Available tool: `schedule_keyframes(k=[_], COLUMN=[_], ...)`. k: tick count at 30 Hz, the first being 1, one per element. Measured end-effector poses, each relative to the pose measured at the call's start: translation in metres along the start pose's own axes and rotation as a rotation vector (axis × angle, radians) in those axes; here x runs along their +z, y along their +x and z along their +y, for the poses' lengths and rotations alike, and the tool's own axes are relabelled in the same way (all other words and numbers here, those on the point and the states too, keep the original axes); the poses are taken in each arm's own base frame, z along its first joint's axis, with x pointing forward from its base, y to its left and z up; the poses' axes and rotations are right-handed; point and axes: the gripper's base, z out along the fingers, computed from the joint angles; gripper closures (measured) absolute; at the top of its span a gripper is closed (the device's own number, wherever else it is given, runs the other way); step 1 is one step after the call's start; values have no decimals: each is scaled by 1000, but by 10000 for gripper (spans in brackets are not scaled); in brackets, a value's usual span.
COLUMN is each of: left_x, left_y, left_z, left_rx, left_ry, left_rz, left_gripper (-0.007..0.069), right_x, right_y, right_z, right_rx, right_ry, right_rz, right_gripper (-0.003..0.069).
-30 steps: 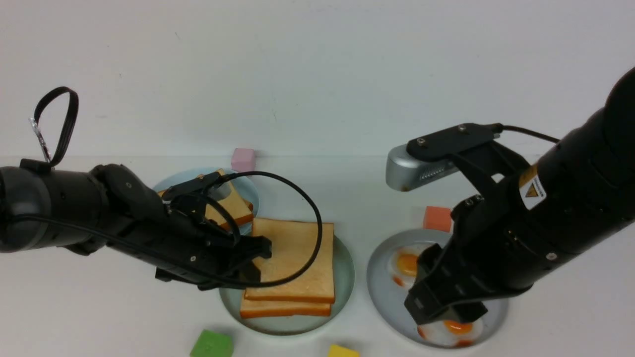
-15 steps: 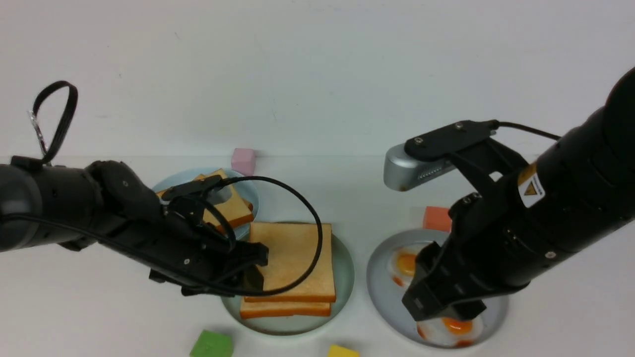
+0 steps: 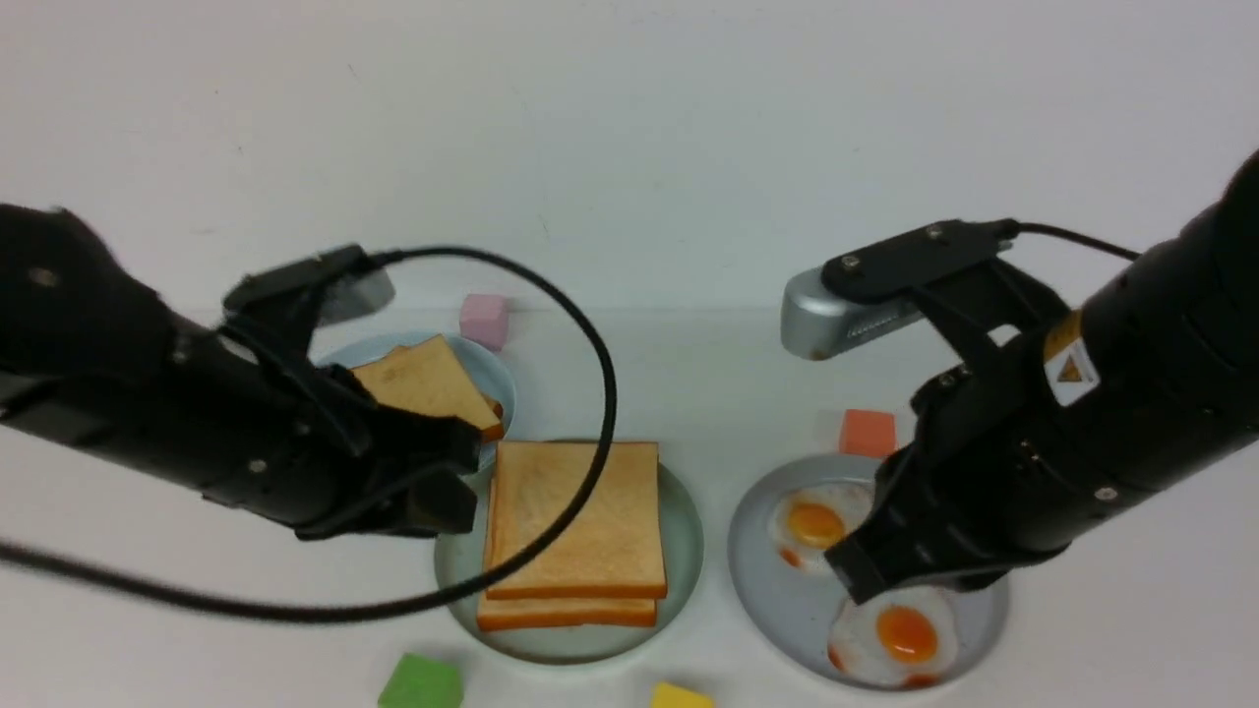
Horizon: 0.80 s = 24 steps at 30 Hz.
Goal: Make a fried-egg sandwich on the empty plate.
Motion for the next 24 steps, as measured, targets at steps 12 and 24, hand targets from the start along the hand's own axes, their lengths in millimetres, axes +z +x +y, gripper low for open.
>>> schedule_keyframes(k=[12,24], left_x=[-134,-186], left_y=[68,183], left_z=[-24,-13], left_rx=[177,156], left_ry=[-68,-26], left_rz=[-179,-292], left_gripper=[638,638], right_x=[-53,-38], right_y=[93,213], right_z=[-15,-31], right_rx=[-5,-80], right_ry=[78,51], right_rz=[-454,-971], right_gripper=[669,666])
